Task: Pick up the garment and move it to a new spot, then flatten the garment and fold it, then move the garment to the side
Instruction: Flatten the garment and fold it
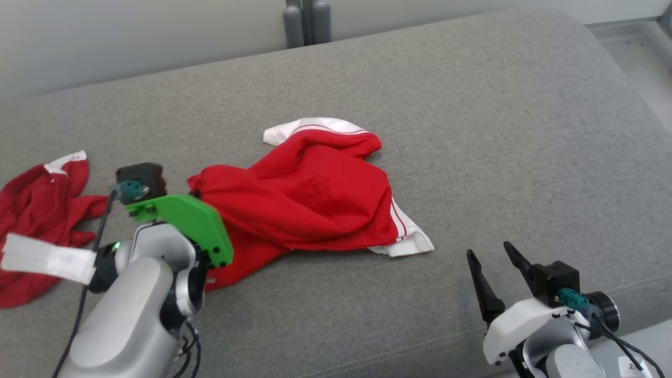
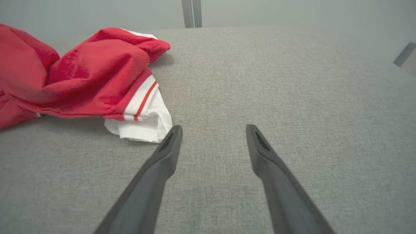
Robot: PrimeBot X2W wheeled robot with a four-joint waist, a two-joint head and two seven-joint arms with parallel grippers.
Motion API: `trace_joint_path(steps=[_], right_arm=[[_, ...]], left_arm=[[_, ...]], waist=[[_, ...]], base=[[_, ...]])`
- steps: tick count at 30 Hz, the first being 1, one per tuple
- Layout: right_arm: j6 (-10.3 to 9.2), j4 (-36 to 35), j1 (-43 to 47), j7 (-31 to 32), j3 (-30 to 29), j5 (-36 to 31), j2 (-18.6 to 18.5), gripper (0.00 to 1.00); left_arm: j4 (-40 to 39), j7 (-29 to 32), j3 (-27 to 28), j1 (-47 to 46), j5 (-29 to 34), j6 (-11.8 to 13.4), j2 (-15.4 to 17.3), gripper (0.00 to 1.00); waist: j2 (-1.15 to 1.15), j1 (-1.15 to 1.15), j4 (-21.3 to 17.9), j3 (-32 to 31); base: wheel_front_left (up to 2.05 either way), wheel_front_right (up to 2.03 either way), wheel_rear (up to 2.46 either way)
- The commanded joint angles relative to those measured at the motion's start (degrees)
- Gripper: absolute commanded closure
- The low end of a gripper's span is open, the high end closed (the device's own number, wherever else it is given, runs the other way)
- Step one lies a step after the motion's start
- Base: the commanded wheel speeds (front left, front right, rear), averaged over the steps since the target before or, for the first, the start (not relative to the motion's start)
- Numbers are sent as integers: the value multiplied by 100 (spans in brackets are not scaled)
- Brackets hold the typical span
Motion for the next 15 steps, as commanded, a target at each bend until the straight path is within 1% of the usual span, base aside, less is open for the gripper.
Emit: trace_joint_path(steps=[1,8,11,15], right_arm=[[0,-18,62,2,-19,-5,-8,0],[-1,-127,144,89,-125,-95,-9,0],[-1,-167,148,127,-141,-115,-10,0],[0,-210,136,176,-122,-130,-11,0]], left_arm=[[-56,-57,61,139,-18,58,98,100],[-777,-204,424,1192,-201,465,529,100],[-890,-208,469,1482,-249,567,586,100],[-937,-324,541,1743,-314,645,496,100]], waist=[[0,0,145,-76],[0,0,571,-206],[0,0,718,-237],[0,0,822,-275]], base=[[0,0,0],[0,0,0],[0,0,0],[0,0,0]])
